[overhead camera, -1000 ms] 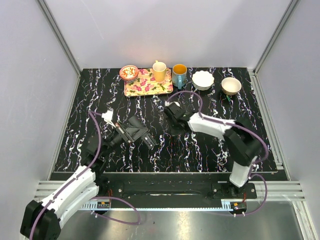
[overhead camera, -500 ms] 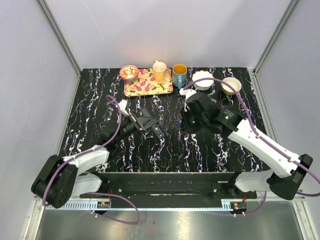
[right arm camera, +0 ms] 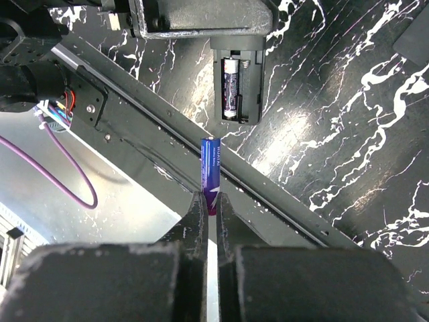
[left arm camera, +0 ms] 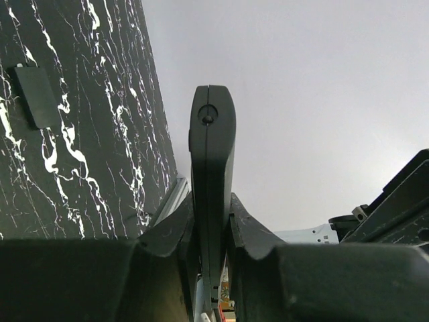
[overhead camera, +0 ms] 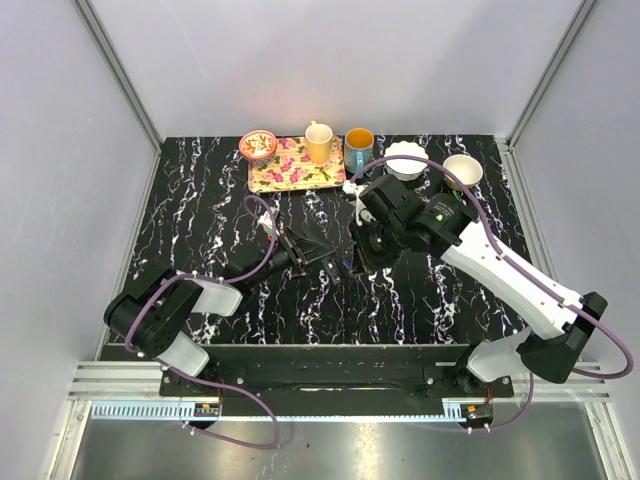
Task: Load the batteries into the remote control
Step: Load the battery into the remote control.
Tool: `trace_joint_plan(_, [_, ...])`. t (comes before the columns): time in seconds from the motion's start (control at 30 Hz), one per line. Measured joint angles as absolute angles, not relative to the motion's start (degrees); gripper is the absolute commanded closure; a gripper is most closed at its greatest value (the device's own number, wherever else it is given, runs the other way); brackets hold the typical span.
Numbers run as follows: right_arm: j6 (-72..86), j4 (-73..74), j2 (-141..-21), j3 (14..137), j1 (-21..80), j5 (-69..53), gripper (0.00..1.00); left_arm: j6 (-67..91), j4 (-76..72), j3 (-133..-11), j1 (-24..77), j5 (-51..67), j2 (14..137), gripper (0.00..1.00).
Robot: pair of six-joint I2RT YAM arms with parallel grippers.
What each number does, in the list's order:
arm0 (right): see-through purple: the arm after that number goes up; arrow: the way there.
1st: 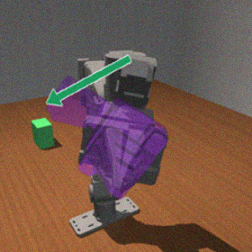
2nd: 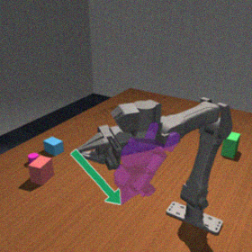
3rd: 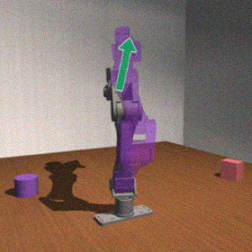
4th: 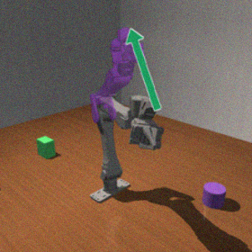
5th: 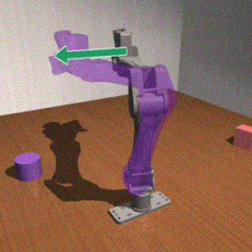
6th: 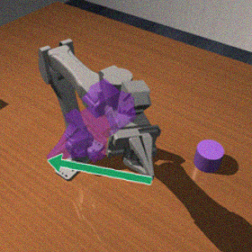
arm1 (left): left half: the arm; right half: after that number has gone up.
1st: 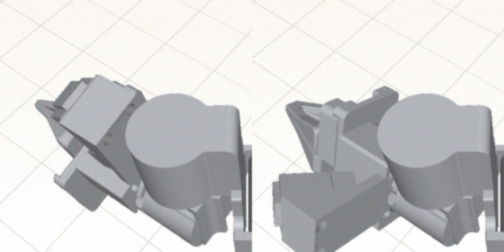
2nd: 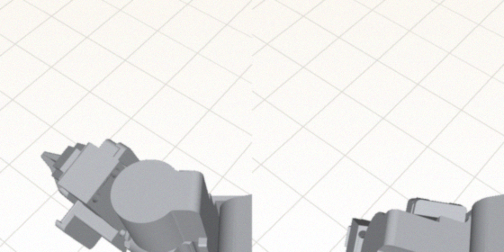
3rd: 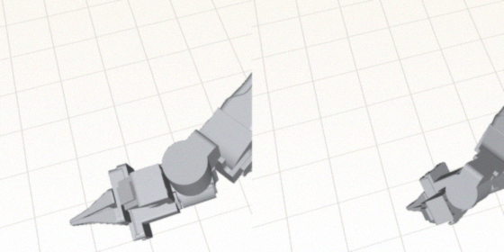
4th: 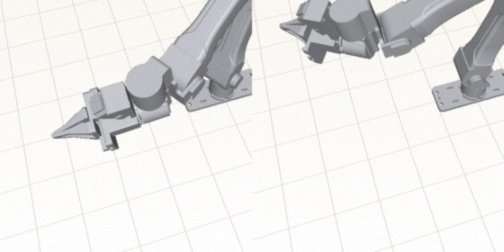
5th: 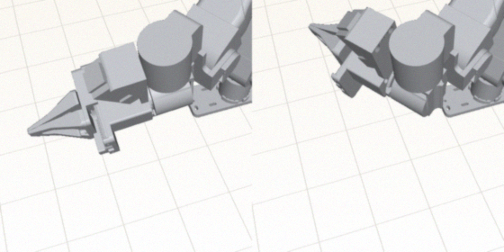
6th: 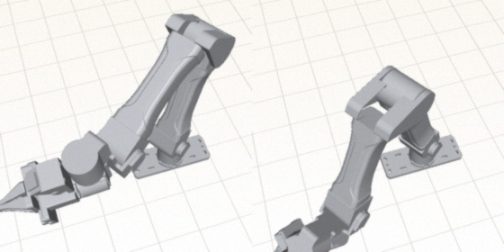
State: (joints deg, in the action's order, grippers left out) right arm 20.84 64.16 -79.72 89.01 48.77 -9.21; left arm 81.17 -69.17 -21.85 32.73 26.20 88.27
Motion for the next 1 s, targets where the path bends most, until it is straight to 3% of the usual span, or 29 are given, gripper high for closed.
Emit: trace_joint_plan(1.0, [17.5, 68.9, -92.6, 92.0, 48.8, -9.4, 1.00, 84.5, -71.6, -21.9, 34.4, 26.2, 92.0, 1.00])
